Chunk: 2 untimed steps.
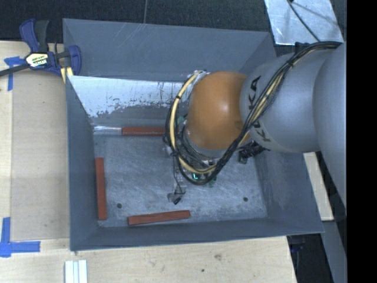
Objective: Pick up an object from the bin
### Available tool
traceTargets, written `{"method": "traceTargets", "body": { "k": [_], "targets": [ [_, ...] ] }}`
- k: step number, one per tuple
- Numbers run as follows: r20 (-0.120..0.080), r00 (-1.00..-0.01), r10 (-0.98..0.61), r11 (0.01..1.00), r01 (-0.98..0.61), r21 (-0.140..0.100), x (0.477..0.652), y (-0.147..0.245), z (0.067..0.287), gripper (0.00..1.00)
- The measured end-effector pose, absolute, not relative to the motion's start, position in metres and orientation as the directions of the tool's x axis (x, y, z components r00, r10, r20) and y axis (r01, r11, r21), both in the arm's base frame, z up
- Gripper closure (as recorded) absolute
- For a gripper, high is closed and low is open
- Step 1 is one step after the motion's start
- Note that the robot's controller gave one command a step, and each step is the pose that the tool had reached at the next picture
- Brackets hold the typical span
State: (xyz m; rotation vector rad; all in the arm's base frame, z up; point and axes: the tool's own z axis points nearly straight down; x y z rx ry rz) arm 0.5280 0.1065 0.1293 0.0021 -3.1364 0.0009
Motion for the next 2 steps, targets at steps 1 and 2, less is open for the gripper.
{"method": "traceTargets", "body": {
  "k": [1, 2],
  "targets": [
    [-0.004, -0.991, -0.134, 0.991, -0.134, -0.003, 0.556, 0.049, 0.103, 0.0],
    [0.0, -0.938, -0.346, 0.938, -0.346, 0.002, 0.518, 0.108, 0.091, 0.0]
  ]
}}
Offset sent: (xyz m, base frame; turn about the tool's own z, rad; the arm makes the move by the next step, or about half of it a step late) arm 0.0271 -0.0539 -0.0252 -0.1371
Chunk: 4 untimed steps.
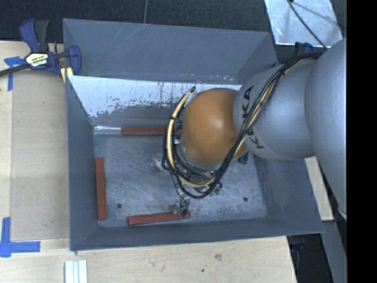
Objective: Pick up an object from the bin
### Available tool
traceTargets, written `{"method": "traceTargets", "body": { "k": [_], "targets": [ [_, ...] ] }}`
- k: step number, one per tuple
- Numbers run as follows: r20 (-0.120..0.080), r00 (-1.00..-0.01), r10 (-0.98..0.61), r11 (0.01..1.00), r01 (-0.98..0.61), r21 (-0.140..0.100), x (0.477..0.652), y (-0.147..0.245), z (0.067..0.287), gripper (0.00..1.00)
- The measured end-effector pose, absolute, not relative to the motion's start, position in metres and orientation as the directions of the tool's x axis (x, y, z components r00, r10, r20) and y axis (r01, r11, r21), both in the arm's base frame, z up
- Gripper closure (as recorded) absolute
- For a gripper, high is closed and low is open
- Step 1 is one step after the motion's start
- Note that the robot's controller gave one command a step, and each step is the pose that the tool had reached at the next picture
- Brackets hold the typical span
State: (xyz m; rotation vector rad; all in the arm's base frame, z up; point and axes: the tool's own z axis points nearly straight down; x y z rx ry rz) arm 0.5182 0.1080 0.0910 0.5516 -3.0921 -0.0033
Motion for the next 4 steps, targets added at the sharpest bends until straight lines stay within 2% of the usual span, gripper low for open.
{"method": "traceTargets", "body": {
  "k": [1, 2, 3, 4],
  "targets": [
    [-0.007, -0.989, -0.149, 0.989, -0.149, -0.003, 0.551, 0.05, 0.115, 0.0],
    [-0.009, -0.906, -0.423, 0.906, -0.423, -0.005, 0.609, -0.019, 0.071, 0.0],
    [-0.007, -0.906, -0.423, 0.906, -0.423, -0.002, 0.609, -0.016, 0.074, 1.0],
    [-0.007, -0.512, -0.859, 0.512, -0.859, -0.007, 0.607, 0.017, 0.168, 1.0]
  ]
}}
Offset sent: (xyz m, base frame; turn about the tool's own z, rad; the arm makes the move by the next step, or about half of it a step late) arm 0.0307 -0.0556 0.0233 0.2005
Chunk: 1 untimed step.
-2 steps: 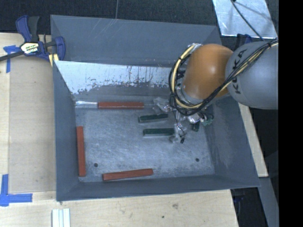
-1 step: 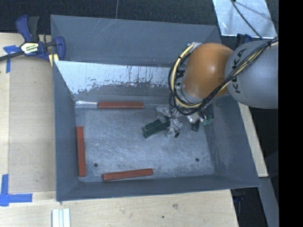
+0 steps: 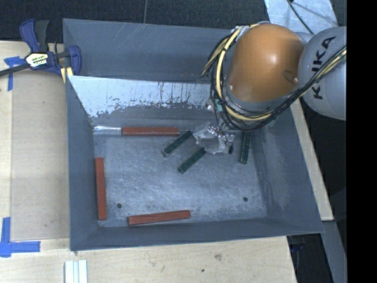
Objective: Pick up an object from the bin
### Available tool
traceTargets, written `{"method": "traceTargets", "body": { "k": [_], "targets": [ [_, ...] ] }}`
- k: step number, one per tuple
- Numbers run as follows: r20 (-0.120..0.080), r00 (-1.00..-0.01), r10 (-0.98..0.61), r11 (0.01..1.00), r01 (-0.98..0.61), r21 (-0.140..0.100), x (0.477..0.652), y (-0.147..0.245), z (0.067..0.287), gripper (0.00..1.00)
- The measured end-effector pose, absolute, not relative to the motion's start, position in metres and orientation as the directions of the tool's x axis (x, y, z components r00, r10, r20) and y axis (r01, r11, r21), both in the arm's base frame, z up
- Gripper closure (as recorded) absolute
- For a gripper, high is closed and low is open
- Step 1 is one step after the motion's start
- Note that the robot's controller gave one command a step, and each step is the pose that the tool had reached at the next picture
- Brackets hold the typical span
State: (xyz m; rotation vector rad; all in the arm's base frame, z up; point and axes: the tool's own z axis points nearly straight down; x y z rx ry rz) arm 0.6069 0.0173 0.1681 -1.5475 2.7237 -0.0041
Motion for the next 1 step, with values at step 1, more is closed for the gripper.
{"method": "traceTargets", "body": {
  "k": [1],
  "targets": [
    [-0.003, -0.515, -0.857, 0.515, -0.857, -0.002, 0.6058, 0.0163, 0.1659, 0.0]
  ]
}}
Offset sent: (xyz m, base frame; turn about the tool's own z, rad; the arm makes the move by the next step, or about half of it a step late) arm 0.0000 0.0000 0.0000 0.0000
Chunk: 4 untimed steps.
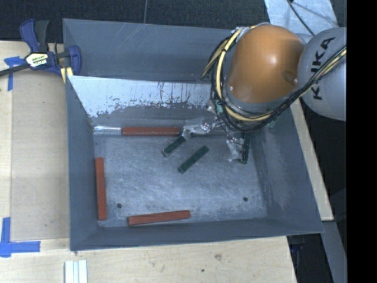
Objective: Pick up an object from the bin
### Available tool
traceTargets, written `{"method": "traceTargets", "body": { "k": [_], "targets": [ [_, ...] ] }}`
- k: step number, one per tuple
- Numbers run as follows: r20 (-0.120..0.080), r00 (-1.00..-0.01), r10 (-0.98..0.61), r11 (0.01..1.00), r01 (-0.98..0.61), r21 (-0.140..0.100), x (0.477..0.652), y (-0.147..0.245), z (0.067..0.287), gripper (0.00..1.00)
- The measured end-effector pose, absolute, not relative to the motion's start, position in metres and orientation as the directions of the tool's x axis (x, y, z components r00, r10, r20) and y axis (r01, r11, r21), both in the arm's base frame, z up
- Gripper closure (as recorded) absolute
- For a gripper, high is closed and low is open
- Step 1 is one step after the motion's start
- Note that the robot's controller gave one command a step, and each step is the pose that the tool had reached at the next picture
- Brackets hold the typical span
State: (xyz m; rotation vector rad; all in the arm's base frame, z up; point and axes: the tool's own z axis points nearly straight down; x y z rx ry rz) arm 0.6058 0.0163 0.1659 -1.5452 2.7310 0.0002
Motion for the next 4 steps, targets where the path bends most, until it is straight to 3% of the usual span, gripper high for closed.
{"method": "traceTargets", "body": {
  "k": [1, 2, 3, 4],
  "targets": [
    [0.0, -0.539, -0.842, 0.539, -0.842, 0.006, 0.6084, 0.0346, 0.0858, 0.0],
    [-0.003, -0.543, -0.84, 0.543, -0.84, -0.001, 0.6106, 0.033, 0.0908, 1.0],
    [-0.002, -0.543, -0.84, 0.543, -0.84, 0.0, 0.6106, 0.0329, 0.0908, 0.0],
    [-0.002, -0.544, -0.839, 0.544, -0.839, 0.0, 0.6105, 0.0328, 0.0908, 1.0]
  ]
}}
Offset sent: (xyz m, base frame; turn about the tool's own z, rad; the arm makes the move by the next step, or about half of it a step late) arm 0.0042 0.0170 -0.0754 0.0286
